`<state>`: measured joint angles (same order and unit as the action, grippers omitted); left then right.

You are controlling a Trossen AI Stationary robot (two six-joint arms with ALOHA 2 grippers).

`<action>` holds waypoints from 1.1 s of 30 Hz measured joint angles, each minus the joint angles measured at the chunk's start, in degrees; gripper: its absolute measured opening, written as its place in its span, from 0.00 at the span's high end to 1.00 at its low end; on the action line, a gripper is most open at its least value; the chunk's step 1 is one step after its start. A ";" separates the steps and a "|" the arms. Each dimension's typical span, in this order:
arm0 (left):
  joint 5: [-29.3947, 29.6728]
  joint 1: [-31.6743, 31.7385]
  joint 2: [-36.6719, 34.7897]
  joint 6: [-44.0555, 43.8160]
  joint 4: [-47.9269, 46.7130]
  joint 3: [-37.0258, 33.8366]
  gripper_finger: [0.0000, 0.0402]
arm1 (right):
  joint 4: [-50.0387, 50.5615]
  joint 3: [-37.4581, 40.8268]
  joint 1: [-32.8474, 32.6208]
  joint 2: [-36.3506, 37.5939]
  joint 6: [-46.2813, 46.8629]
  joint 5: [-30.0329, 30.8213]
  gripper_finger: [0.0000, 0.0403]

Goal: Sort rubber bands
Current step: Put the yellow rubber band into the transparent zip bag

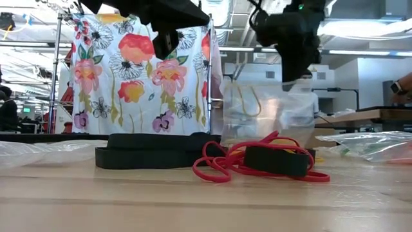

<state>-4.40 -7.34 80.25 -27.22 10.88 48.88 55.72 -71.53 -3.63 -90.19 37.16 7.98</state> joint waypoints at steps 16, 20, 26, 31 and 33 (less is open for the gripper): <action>5.94 -0.29 -1.27 15.35 -6.71 -0.39 1.00 | -9.66 -1.80 -3.83 2.83 -7.50 -2.38 0.99; 7.91 -2.07 -4.09 19.84 -6.33 -3.01 1.00 | -9.40 -1.92 -4.95 5.87 -7.34 -2.09 0.99; 12.79 -6.11 -6.47 26.16 0.12 -6.69 1.00 | -10.60 -1.97 -5.19 9.07 -7.20 -2.07 0.99; 13.50 -7.34 -4.07 29.98 3.02 -6.57 1.00 | -11.23 -1.97 -5.23 9.35 -6.78 -3.49 0.99; 13.42 -7.71 -3.12 31.57 4.48 -6.57 0.98 | -11.25 -1.97 -4.91 9.35 -6.77 -3.56 0.99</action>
<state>9.02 -15.04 77.12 4.34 15.36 42.31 44.48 -73.49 -8.54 -80.84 30.39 4.43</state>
